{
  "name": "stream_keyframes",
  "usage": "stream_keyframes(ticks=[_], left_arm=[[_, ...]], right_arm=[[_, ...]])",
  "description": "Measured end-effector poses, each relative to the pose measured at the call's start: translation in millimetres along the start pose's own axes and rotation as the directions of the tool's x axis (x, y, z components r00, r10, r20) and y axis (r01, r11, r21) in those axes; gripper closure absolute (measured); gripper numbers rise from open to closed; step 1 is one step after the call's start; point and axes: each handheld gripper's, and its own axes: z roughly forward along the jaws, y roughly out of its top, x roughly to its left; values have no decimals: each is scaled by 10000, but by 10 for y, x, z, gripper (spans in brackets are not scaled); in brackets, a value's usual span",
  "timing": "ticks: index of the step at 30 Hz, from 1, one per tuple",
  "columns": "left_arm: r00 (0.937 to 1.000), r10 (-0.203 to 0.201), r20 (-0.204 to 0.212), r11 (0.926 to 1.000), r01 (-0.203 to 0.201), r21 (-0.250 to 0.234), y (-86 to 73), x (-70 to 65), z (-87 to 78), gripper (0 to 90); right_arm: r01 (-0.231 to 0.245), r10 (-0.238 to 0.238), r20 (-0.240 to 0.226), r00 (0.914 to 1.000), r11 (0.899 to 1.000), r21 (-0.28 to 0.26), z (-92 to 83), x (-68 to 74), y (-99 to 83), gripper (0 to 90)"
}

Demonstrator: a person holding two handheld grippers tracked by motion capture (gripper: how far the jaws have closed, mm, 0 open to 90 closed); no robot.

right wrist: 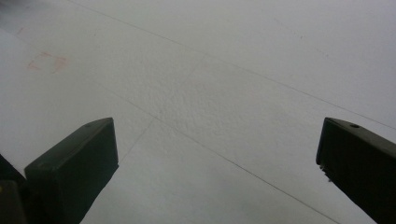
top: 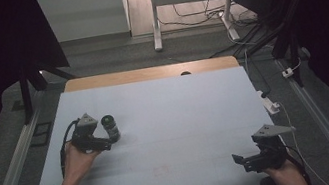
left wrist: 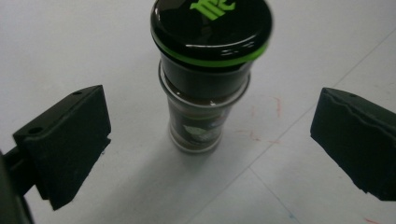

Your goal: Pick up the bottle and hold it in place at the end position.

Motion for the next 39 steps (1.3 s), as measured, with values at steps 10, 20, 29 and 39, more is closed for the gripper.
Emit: stream_keyframes(ticks=[10,20,29,39], left_arm=[[9975,629,-335,9970,-613,478,28,27,191,82],[9977,668,-148,9973,-663,317,9,63,189,458],[9976,697,-35,9966,-695,440,15,45,201,531],[9960,889,-48,9945,-885,558,73,-34,200,532]], right_arm=[[21,-21,-13,10000,10000,1,0,0,0,0],[26,-26,-35,10000,10000,-11,1,1,-1,0],[44,-44,-47,10000,10000,-21,0,1,-2,0],[62,-62,-54,10000,10000,-10,0,0,-1,0]])
